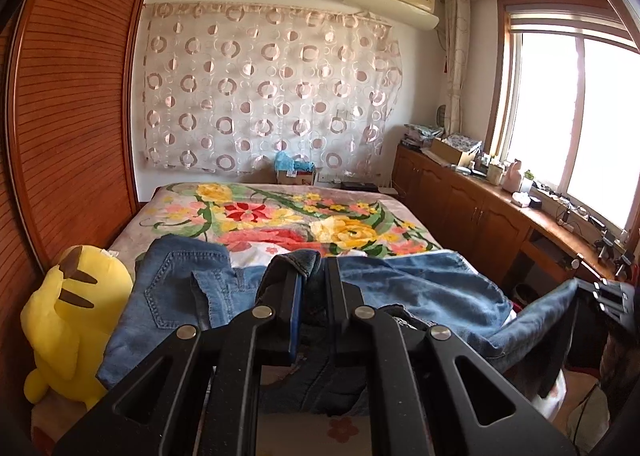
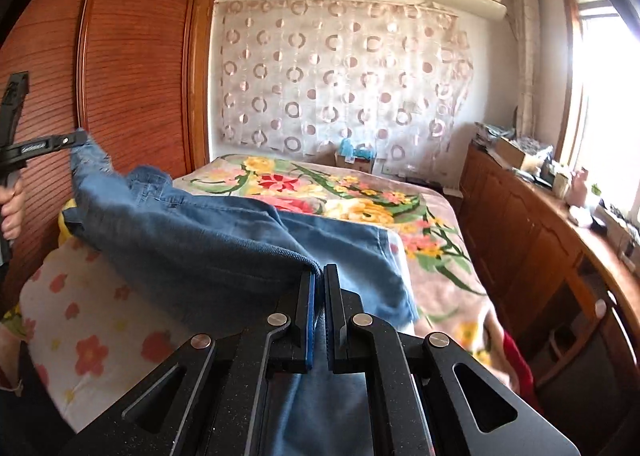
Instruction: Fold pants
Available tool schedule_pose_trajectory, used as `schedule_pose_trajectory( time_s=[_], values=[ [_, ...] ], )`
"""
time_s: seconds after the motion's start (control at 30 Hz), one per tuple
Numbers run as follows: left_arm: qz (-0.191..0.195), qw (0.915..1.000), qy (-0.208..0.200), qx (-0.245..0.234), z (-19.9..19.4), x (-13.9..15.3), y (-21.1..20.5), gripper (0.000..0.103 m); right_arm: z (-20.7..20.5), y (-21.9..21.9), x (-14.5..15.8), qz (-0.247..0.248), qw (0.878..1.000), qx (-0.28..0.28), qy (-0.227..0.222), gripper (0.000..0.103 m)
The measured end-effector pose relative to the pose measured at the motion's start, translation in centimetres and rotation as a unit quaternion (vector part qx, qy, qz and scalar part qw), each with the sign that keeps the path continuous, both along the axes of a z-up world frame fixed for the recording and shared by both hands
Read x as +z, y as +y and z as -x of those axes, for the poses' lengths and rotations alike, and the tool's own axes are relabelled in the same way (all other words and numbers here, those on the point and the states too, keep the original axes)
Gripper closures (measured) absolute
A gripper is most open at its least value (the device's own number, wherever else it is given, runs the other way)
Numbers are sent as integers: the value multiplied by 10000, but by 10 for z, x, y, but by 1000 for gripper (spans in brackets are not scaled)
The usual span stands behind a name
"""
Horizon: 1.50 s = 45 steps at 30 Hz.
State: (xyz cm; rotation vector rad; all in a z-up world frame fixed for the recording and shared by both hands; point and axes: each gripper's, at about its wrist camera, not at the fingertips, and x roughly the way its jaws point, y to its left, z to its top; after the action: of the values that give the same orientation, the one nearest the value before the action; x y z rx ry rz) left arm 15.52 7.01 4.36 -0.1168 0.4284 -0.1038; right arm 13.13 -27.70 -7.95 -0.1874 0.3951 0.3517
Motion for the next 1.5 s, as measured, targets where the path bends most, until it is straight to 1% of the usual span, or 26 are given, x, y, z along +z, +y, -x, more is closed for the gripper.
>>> schedule_pose_trajectory(
  time_s=[0.13,0.23,0.27,0.37,0.53,0.63,0.7,0.77,0.93,1.07,1.13,1.27,1.37,1.5],
  values=[
    [55,9997,244,36,-9,-27,11,92,-31,14,-24,185,9996,92,168,99],
    [133,9993,322,99,-15,-36,18,92,-50,16,-26,134,9996,109,244,99],
    [156,9993,323,120,-17,-37,20,92,-58,16,-19,111,9996,110,244,99],
    [218,9993,239,160,-21,-29,23,92,-66,15,-6,135,9998,141,98,99],
    [128,9996,33,243,-37,-10,28,92,-88,18,18,173,9992,223,-265,99],
    [117,9994,12,324,-52,-5,34,92,-100,24,30,253,9983,266,-452,99],
    [125,9993,38,358,-62,-5,39,92,-111,30,32,376,9974,281,-554,99],
    [114,9991,80,390,-75,-6,43,92,-125,37,24,471,9968,285,-575,99],
    [53,9988,245,419,-103,-15,46,92,-167,57,4,650,9967,269,-407,99],
    [29,9982,401,446,-122,-29,50,92,-192,72,7,812,9960,236,-282,99],
    [32,9978,476,462,-131,-34,51,92,-204,76,3,854,9959,242,-175,99],
    [-8,9967,652,477,-146,-47,53,92,-229,89,6,1057,9940,287,19,99],
    [-27,9958,775,483,-152,-56,55,91,-239,93,9,1162,9926,306,161,99],
    [-62,9952,875,437,-159,-63,53,91,-252,95,15,1169,9921,309,318,99]
  ],
)
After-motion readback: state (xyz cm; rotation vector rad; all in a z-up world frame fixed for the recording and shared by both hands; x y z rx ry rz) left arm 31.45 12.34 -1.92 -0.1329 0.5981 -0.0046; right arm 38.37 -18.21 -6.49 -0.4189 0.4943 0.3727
